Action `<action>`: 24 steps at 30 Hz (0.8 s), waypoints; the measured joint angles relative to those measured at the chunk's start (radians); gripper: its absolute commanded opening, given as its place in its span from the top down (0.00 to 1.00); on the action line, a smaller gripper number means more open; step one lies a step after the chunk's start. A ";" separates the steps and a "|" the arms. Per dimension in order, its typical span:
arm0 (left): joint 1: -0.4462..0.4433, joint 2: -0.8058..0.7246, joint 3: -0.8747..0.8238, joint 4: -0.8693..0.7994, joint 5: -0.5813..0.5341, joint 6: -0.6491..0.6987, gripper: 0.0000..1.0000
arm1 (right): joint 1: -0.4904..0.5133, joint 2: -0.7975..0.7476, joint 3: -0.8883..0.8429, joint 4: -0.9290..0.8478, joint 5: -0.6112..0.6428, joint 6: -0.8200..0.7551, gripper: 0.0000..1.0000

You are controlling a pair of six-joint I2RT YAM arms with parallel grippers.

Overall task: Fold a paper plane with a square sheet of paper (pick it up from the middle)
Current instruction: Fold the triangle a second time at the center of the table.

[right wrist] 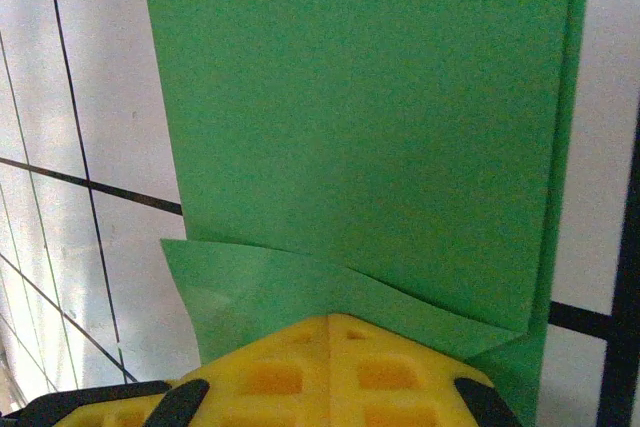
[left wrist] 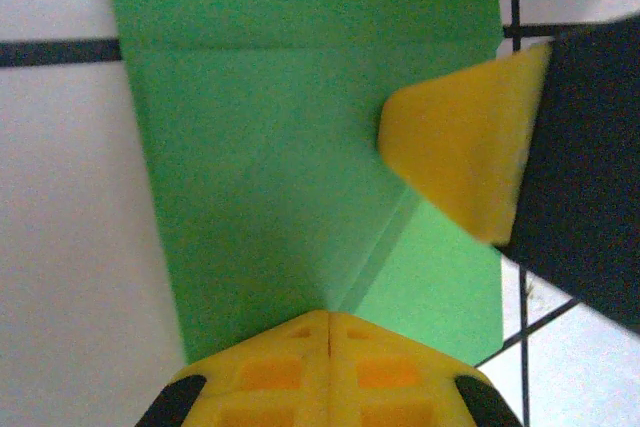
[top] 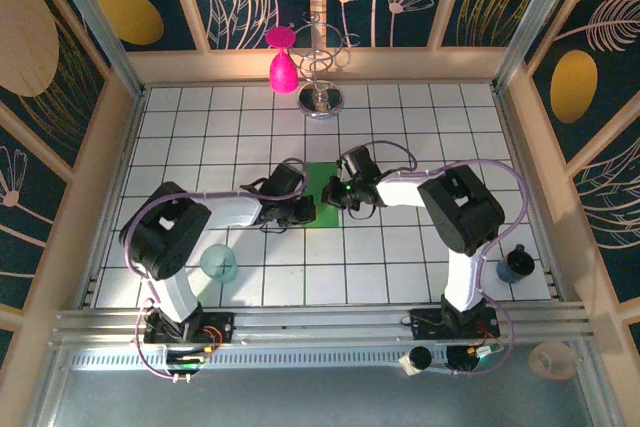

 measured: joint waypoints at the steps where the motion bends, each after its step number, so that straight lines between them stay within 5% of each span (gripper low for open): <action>1: 0.000 -0.010 -0.011 -0.003 -0.003 0.003 1.00 | 0.000 0.000 0.000 0.000 -0.002 0.000 1.00; 18: 0.002 -0.167 -0.109 -0.153 -0.011 0.014 1.00 | -0.002 0.005 0.010 -0.014 -0.024 -0.008 0.99; 24: 0.011 -0.237 -0.064 -0.164 -0.012 0.004 0.99 | -0.005 0.000 0.011 -0.014 -0.029 -0.010 0.89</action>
